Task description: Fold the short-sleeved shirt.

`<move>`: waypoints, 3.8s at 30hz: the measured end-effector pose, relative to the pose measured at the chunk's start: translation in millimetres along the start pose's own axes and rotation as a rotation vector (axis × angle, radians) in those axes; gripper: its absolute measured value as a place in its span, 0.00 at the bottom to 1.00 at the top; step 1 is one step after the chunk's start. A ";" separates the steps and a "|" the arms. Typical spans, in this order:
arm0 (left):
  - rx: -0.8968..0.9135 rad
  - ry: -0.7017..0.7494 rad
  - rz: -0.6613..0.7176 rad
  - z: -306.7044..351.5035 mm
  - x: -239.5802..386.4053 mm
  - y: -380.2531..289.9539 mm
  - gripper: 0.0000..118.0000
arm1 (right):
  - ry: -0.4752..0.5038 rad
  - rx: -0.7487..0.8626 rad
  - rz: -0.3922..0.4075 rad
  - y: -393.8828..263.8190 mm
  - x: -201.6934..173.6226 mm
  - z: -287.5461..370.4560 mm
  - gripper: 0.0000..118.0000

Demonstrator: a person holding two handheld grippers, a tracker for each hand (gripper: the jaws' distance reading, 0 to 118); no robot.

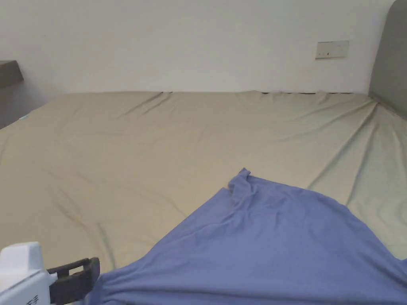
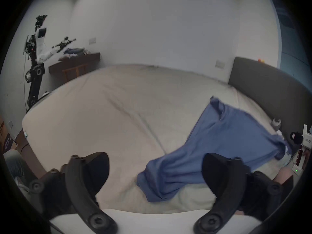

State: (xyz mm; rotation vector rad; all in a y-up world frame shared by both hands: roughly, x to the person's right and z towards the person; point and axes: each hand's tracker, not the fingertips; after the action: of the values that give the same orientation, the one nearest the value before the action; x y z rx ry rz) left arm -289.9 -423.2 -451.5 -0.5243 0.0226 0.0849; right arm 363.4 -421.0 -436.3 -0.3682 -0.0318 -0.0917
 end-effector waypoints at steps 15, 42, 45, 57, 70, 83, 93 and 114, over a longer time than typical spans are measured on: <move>-0.076 -0.083 -0.015 -26.7 -9.6 -33.1 0.63 | 0.216 0.062 0.197 2.6 -107.3 -17.5 0.00; -0.098 -0.124 -0.052 -41.3 17.3 -25.5 0.02 | 0.218 -0.362 0.392 49.2 -142.9 -430.6 0.78; -0.117 -0.124 -0.052 -44.2 16.9 -24.7 0.02 | 0.342 -0.441 0.322 28.5 -132.8 -430.6 0.52; 0.005 -0.146 -0.070 -30.1 11.3 25.3 0.02 | 0.258 -0.229 0.342 85.3 -125.5 -269.8 0.04; 0.273 -0.099 -0.106 24.6 40.7 230.0 0.02 | 0.134 0.222 0.241 300.9 -68.6 -32.4 0.04; 0.422 0.023 -0.190 -28.6 92.0 430.2 0.02 | 0.034 0.398 0.209 443.1 -77.4 -94.9 0.04; 0.538 0.157 -0.215 -122.8 97.9 523.5 0.02 | -0.001 0.510 0.192 525.0 -106.4 -225.2 0.04; 0.338 0.158 -0.224 -324.6 110.2 393.5 0.02 | -0.041 0.317 0.178 370.5 -89.3 -386.3 0.04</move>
State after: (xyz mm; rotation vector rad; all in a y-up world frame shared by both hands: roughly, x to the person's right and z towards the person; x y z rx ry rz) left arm -214.2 -238.2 -933.6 -0.1925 0.1301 -0.1779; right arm 315.4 -208.7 -933.4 -0.0551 -0.0528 0.0966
